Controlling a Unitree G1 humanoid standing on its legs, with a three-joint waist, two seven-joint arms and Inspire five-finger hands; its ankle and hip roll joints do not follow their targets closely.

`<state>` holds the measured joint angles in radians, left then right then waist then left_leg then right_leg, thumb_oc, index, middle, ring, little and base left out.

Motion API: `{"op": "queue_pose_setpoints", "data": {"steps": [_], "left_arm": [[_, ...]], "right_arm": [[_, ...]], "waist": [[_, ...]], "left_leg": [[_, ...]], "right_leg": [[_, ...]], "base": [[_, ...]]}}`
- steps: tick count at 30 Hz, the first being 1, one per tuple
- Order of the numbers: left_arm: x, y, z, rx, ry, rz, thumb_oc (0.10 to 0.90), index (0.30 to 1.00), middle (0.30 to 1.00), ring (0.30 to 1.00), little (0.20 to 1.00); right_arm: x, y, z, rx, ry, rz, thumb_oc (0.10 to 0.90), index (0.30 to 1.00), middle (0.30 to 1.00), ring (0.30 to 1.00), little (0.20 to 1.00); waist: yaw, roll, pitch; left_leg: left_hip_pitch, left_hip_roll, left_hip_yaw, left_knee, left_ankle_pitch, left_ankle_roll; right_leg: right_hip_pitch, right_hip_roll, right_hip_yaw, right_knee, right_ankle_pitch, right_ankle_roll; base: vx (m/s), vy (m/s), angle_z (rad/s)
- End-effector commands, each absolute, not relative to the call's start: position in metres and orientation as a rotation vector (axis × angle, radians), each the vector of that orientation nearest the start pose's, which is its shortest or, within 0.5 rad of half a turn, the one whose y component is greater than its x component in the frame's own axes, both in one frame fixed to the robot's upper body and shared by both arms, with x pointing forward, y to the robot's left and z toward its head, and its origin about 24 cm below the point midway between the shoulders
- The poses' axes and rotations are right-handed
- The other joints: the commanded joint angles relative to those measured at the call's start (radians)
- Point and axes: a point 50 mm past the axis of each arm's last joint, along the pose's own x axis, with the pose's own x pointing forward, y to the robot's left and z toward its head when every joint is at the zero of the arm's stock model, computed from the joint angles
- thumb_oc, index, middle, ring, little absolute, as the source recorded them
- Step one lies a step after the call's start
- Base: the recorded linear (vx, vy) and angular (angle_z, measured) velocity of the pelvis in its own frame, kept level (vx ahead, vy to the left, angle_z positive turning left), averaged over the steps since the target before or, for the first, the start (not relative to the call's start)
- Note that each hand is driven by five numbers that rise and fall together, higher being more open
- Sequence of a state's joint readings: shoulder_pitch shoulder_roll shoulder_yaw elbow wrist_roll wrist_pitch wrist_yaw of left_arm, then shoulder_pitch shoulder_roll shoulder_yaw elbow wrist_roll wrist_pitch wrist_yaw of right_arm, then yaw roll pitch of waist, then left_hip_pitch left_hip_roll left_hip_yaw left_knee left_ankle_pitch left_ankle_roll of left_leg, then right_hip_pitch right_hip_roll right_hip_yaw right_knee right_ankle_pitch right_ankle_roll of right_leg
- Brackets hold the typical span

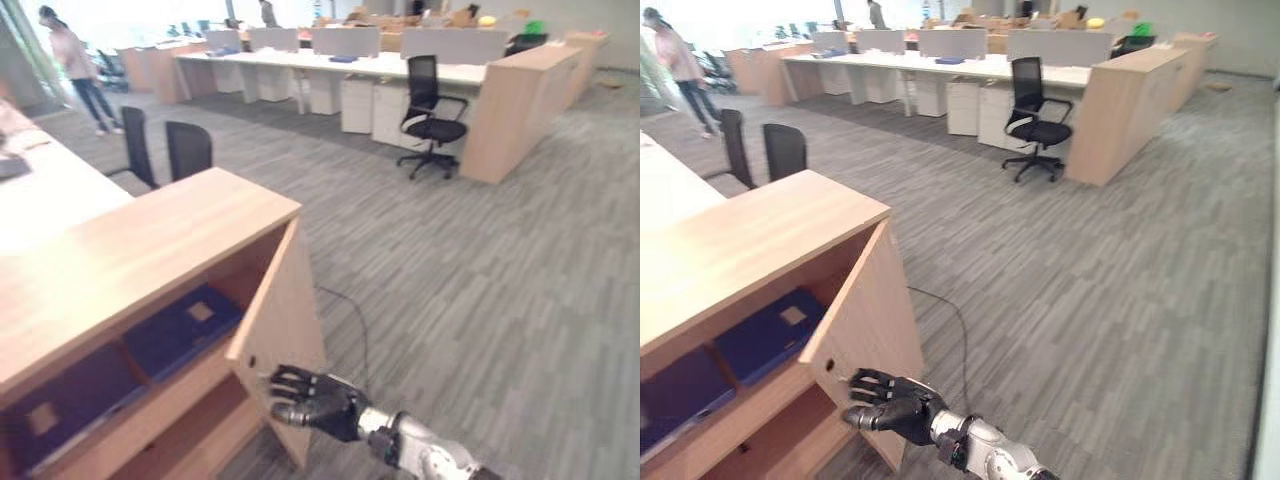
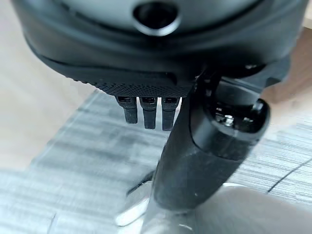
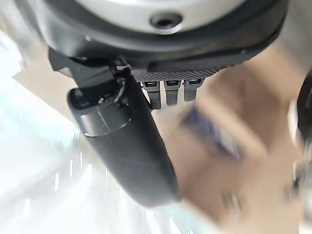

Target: Put the empty folder in the office cabinet

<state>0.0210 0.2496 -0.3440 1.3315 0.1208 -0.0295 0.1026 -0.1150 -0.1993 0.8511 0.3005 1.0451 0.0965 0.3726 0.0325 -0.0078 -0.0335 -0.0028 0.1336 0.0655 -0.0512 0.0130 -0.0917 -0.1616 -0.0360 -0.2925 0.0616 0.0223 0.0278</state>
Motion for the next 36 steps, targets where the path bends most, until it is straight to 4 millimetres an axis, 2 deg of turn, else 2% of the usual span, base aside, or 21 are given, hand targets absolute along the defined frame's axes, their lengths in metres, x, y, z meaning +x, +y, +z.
{"op": "queue_pose_setpoints", "data": {"steps": [1, 8, 12, 13, 14, 15, 17, 18, 19, 20, 21, 22, 24, 25, 26, 29, 30, 31, 32, 34, 36], "left_arm": [[0.08, 0.208, -0.169, 0.487, 1.23, -0.144, 0.8, 0.9, 0.9, 0.9, 0.9], [0.069, 0.218, -0.17, 0.44, 1.266, -0.077, 0.8, 0.9, 0.9, 0.9, 0.9], [0.059, 0.233, -0.168, 0.395, 1.298, 0.003, 0.8, 0.9, 0.9, 0.9, 0.9], [0.058, 0.232, -0.168, 0.376, 1.294, 0.035, 0.8, 0.9, 0.9, 0.9, 0.9], [0.058, 0.232, -0.168, 0.376, 1.294, 0.035, 0.8, 0.9, 0.9, 0.9, 0.9], [0.061, 0.231, -0.168, 0.366, 1.276, 0.057, 0.8, 0.9, 0.9, 0.9, 0.9], [0.069, 0.224, -0.168, 0.327, 1.25, 0.071, 0.8, 0.9, 0.9, 0.9, 0.9], [0.069, 0.224, -0.168, 0.327, 1.25, 0.07, 0.8, 0.9, 0.9, 0.9, 0.9], [0.076, 0.213, -0.169, 0.26, 1.23, 0.076, 0.8, 0.9, 0.9, 0.9, 0.9], [0.076, 0.211, -0.169, 0.23, 1.233, 0.078, 0.8, 0.9, 0.9, 0.9, 0.9], [0.075, 0.21, -0.17, 0.204, 1.239, 0.085, 0.8, 0.9, 0.9, 0.9, 0.9], [0.072, 0.211, -0.17, 0.177, 1.251, 0.096, 0.8, 0.9, 0.9, 0.9, 0.9], [0.066, 0.212, -0.172, 0.145, 1.281, 0.114, 0.8, 0.9, 0.9, 0.9, 0.9], [0.061, 0.211, -0.173, 0.151, 1.31, 0.117, 0.8, 0.9, 0.9, 0.9, 0.9], [0.061, 0.211, -0.173, 0.152, 1.309, 0.117, 0.8, 0.9, 0.9, 0.9, 0.9], [0.06, 0.208, -0.174, 0.194, 1.323, 0.097, 0.8, 0.9, 0.9, 0.9, 0.9], [0.06, 0.206, -0.174, 0.208, 1.325, 0.084, 0.8, 0.9, 0.9, 0.9, 0.9], [0.061, 0.203, -0.174, 0.196, 1.326, 0.077, 0.8, 0.9, 0.9, 0.9, 0.9], [0.062, 0.203, -0.174, 0.197, 1.325, 0.074, 0.8, 0.9, 0.9, 0.9, 0.9], [0.06, 0.201, -0.175, 0.171, 1.327, 0.077, 0.8, 0.9, 0.9, 0.9, 0.9], [0.059, 0.197, -0.176, 0.167, 1.328, 0.047, 0.8, 0.9, 0.9, 0.9, 0.9]], "right_arm": [[0.185, 0.019, 0.019, 0.909, 0.434, 1.153, 0.8, 0.9, 0.9, 0.9, 0.9], [0.179, 0.013, 0.013, 0.922, 0.471, 1.164, 0.8, 0.9, 0.9, 0.9, 0.9], [0.18, -0.004, 0.001, 0.898, 0.496, 1.11, 0.8, 0.9, 0.9, 0.9, 0.9], [0.184, -0.016, -0.006, 0.882, 0.505, 1.056, 0.8, 0.9, 0.9, 0.9, 0.9], [0.184, -0.016, -0.006, 0.882, 0.505, 1.056, 0.8, 0.9, 0.9, 0.9, 0.9], [0.19, -0.031, -0.015, 0.86, 0.51, 0.981, 0.8, 0.9, 0.9, 0.9, 0.9], [0.192, -0.045, -0.027, 0.883, 0.519, 0.864, 0.8, 0.9, 0.9, 0.9, 0.9], [0.192, -0.045, -0.027, 0.883, 0.519, 0.863, 0.8, 0.9, 0.9, 0.9, 0.9], [0.202, -0.074, -0.037, 0.877, 0.488, 0.669, 0.8, 0.9, 0.9, 0.9, 0.9], [0.203, -0.084, -0.045, 0.873, 0.5, 0.587, 0.8, 0.9, 0.9, 0.9, 0.9], [0.202, -0.09, -0.054, 0.854, 0.53, 0.523, 0.8, 0.9, 0.9, 0.9, 0.9], [0.198, -0.099, -0.067, 0.809, 0.581, 0.454, 0.8, 0.9, 0.9, 0.9, 0.9], [0.185, -0.118, -0.096, 0.74, 0.7, 0.303, 0.8, 0.9, 0.9, 0.9, 0.9], [0.173, -0.136, -0.118, 0.704, 0.778, 0.126, 0.8, 0.9, 0.9, 0.9, 0.9], [0.174, -0.136, -0.118, 0.704, 0.777, 0.126, 0.8, 0.9, 0.9, 0.9, 0.9], [0.151, -0.168, -0.145, 0.673, 0.883, -0.192, 0.8, 0.9, 0.9, 0.9, 0.9], [0.138, -0.176, -0.152, 0.658, 0.93, -0.273, 0.8, 0.9, 0.9, 0.9, 0.9], [0.112, -0.196, -0.162, 0.591, 1.022, -0.412, 0.8, 0.9, 0.9, 0.9, 0.9], [0.113, -0.196, -0.162, 0.591, 1.021, -0.414, 0.8, 0.9, 0.9, 0.9, 0.9], [0.091, -0.215, -0.166, 0.475, 1.099, -0.491, 0.8, 0.9, 0.9, 0.9, 0.9], [0.075, -0.23, -0.167, 0.329, 1.19, -0.489, 0.8, 0.9, 0.9, 0.9, 0.9]], "waist": [[0.005, -0.036, 0.06], [0.037, -0.026, 0.077], [0.069, -0.02, 0.104], [0.087, -0.014, 0.131], [0.086, -0.014, 0.131], [0.098, -0.009, 0.154], [0.101, -0.004, 0.182], [0.101, -0.004, 0.182], [0.085, -0.008, 0.191], [0.072, -0.013, 0.186], [0.068, -0.015, 0.181], [0.062, -0.017, 0.172], [0.047, -0.019, 0.15], [0.029, -0.014, 0.122], [0.03, -0.015, 0.124], [0.008, 0.005, 0.09], [0.003, 0.012, 0.08], [0.003, 0.023, 0.07], [0.001, 0.024, 0.07], [0.008, 0.042, 0.066], [0.024, 0.066, 0.054]], "left_leg": [[0.05, -0.058, 0.008, -0.024, -0.048, 0.037], [0.036, -0.025, -0.034, 0.004, -0.031, 0.011], [0.014, 0.009, -0.064, 0.035, -0.015, -0.011], [-0.011, 0.019, -0.084, 0.06, -0.008, -0.019], [-0.011, 0.019, -0.085, 0.061, -0.009, -0.019], [-0.04, 0.019, -0.1, 0.084, 0.004, -0.024], [-0.079, 0.021, -0.1, 0.119, 0.009, -0.037], [-0.08, 0.021, -0.101, 0.121, 0.007, -0.038], [-0.106, 0.031, -0.001, 0.164, -0.006, -0.023], [-0.104, 0.037, 0.062, 0.199, -0.034, -0.011], [-0.109, 0.037, 0.092, 0.241, -0.067, -0.004], [-0.107, 0.032, 0.125, 0.285, -0.101, 0.004], [-0.06, 0.034, 0.197, 0.293, -0.143, 0.008], [0.013, 0.052, 0.282, 0.249, -0.148, -0.004], [0.018, 0.05, 0.282, 0.243, -0.145, -0.005], [0.083, 0.058, 0.335, 0.156, -0.124, -0.023], [0.091, 0.062, 0.347, 0.137, -0.115, -0.027], [0.096, 0.077, 0.365, 0.089, -0.078, -0.035], [0.096, 0.075, 0.361, 0.083, -0.073, -0.035], [0.089, 0.073, 0.347, 0.048, -0.049, -0.032], [0.088, 0.045, 0.295, 0.008, -0.047, -0.012]], "right_leg": [[0.226, -0.047, 0.03, -0.117, -0.082, 0.052], [0.252, -0.017, -0.022, -0.129, -0.109, 0.023], [0.263, 0.013, -0.041, -0.141, -0.125, 0.002], [0.26, 0.022, -0.053, -0.139, -0.132, -0.008], [0.26, 0.022, -0.054, -0.139, -0.132, -0.008], [0.252, 0.019, -0.068, -0.134, -0.134, -0.011], [0.247, 0.015, -0.088, -0.126, -0.149, -0.013], [0.246, 0.015, -0.089, -0.125, -0.149, -0.014], [0.232, -0.006, -0.14, -0.116, -0.152, -0.013], [0.226, -0.011, -0.161, -0.115, -0.154, -0.013], [0.219, -0.014, -0.168, -0.115, -0.156, -0.015], [0.212, -0.017, -0.183, -0.116, -0.152, -0.015], [0.207, -0.024, -0.224, -0.124, -0.146, -0.01], [0.212, -0.032, -0.285, -0.136, -0.143, -0.004], [0.214, -0.032, -0.285, -0.137, -0.142, -0.003], [0.215, -0.049, -0.361, -0.137, -0.133, 0.0], [0.216, -0.056, -0.381, -0.13, -0.131, -0.002], [0.222, -0.081, -0.439, -0.114, -0.134, -0.006], [0.222, -0.082, -0.443, -0.112, -0.135, -0.005], [0.233, -0.105, -0.481, -0.089, -0.133, -0.007], [0.239, -0.133, -0.511, -0.057, -0.128, 0.005]], "base": [[0.0, -0.137, 0.61], [-0.01, -0.143, 0.52], [-0.04, -0.196, 0.04], [-0.06, -0.151, 0.27], [-0.11, -0.151, 0.45], [-0.12, -0.055, 0.32], [-0.09, -0.067, 0.32], [-0.1, -0.052, 0.6], [-0.14, -0.043, 0.51], [-0.16, -0.048, 0.6], [-0.08, -0.039, 0.76], [-0.05, -0.011, 1.02], [0.0, 0.019, 0.81], [0.03, 0.034, 0.89], [0.05, 0.042, 0.97], [0.02, 0.068, 0.99], [-0.03, 0.168, 1.15], [-0.03, 0.134, 0.99], [-0.05, 0.148, 1.02], [-0.03, 0.15, 0.96], [-0.02, 0.262, 1.19]]}}
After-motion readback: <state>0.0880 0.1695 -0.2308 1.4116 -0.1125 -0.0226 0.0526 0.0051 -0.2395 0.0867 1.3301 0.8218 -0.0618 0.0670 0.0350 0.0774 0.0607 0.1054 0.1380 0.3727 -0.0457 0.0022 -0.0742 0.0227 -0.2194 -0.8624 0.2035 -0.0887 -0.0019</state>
